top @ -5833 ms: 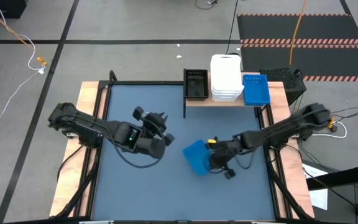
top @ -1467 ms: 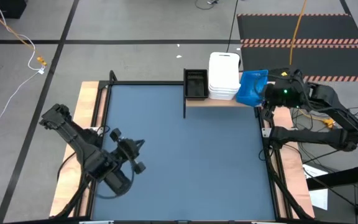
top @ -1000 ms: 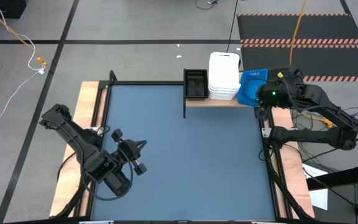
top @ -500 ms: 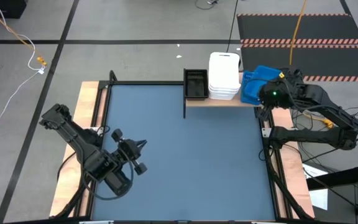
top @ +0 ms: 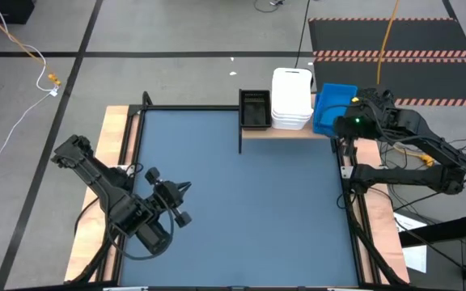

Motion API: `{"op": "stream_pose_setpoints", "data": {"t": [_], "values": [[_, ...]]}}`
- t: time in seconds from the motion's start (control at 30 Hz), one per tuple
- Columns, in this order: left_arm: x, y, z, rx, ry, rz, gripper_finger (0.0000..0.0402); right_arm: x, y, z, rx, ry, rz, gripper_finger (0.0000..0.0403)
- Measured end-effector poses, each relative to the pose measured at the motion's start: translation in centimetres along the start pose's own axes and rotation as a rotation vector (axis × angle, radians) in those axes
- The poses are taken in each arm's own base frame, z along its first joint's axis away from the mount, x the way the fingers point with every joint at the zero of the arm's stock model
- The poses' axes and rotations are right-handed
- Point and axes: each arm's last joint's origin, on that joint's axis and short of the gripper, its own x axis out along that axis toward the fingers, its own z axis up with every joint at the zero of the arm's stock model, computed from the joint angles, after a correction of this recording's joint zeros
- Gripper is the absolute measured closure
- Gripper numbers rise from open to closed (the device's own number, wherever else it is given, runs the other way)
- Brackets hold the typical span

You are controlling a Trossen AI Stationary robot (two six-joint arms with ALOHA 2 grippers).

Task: Stack baskets on shelf by color
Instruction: Stack the blue bin on top of the stacked blue bin into the shelf

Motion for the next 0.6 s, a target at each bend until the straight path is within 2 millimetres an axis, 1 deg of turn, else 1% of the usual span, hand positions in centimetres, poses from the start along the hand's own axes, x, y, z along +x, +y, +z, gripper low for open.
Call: {"op": "stream_pose_setpoints", "data": {"t": [0.13, 0.3, 0.47, 0.6], "values": [[0.0, 0.0, 0.0, 0.001, 0.000, 0.000, 0.0378, 0.0, 0.1, -0.2, -0.090, 0.018, 0.010, 0.0391], [0.0, 0.0, 0.0, 0.001, 0.000, 0.000, 0.0378, -0.1, 0.1, -0.3, -0.130, 0.016, 0.010, 0.0391], [0.0, 0.0, 0.0, 0.001, 0.000, 0.000, 0.0378, -0.7, 0.0, -0.5, -0.144, -0.052, -0.021, 0.0390], [0.0, 0.0, 0.0, 0.002, 0.000, 0.000, 0.0378, -1.1, 0.1, -0.7, -0.142, -0.119, 0.023, 0.0390]]}}
